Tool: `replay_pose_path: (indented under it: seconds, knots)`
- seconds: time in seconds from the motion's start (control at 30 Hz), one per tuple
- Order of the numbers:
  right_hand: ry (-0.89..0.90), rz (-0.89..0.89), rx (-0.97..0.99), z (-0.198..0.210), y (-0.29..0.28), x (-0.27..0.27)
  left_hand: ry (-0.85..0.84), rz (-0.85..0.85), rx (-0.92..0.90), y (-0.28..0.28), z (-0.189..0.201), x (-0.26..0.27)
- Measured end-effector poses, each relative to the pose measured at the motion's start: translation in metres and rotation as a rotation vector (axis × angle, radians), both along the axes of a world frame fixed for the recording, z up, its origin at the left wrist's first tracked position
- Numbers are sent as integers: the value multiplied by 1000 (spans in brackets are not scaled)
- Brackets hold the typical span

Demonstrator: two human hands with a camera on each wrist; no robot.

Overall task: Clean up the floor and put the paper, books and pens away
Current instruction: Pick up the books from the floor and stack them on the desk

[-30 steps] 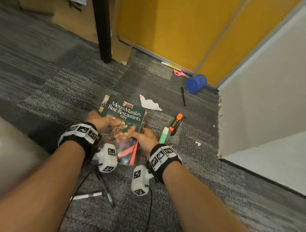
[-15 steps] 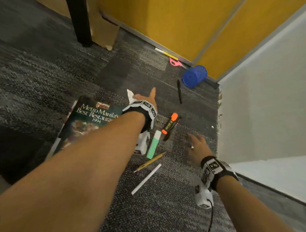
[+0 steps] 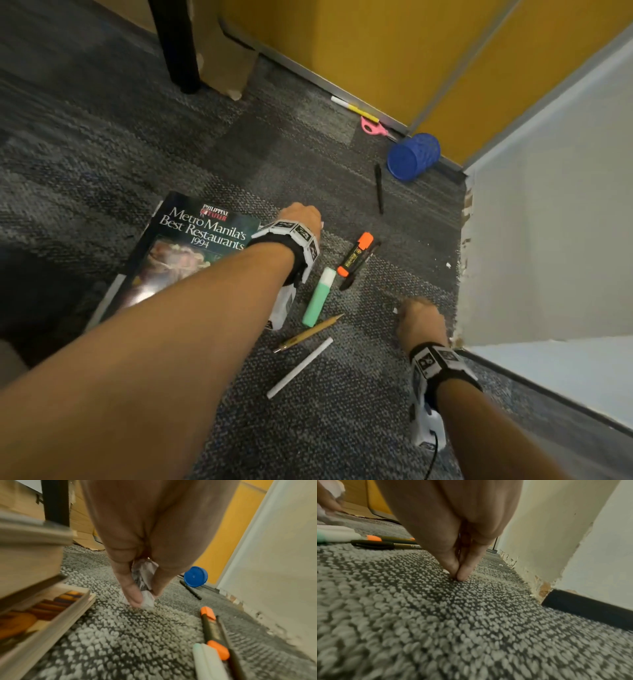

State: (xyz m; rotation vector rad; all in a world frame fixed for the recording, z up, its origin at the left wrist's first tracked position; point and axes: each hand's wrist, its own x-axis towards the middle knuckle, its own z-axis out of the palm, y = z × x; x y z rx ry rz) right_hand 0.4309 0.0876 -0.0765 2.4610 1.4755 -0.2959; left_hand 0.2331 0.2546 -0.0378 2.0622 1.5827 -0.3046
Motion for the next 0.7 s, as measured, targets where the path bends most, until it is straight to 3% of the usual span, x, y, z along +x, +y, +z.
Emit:
replay_pose_path:
  seconds: [0.17, 0.3, 0.4, 0.57, 0.7]
  knots:
    - [159, -81, 151, 30, -3, -38, -140, 19, -6, -39, 41, -27]
    - [506, -125, 421, 85, 1, -92, -217, -22, 14, -77, 100, -61]
    - [753, 51, 522, 140, 6, -140, -298, -13, 128, -113, 153, -94]
    - [787, 398, 579, 223, -2, -239, -347, 23, 320, -179, 244, -177]
    - [916, 568, 556, 272, -22, -321, -293, 135, 461, -214, 285, -264]
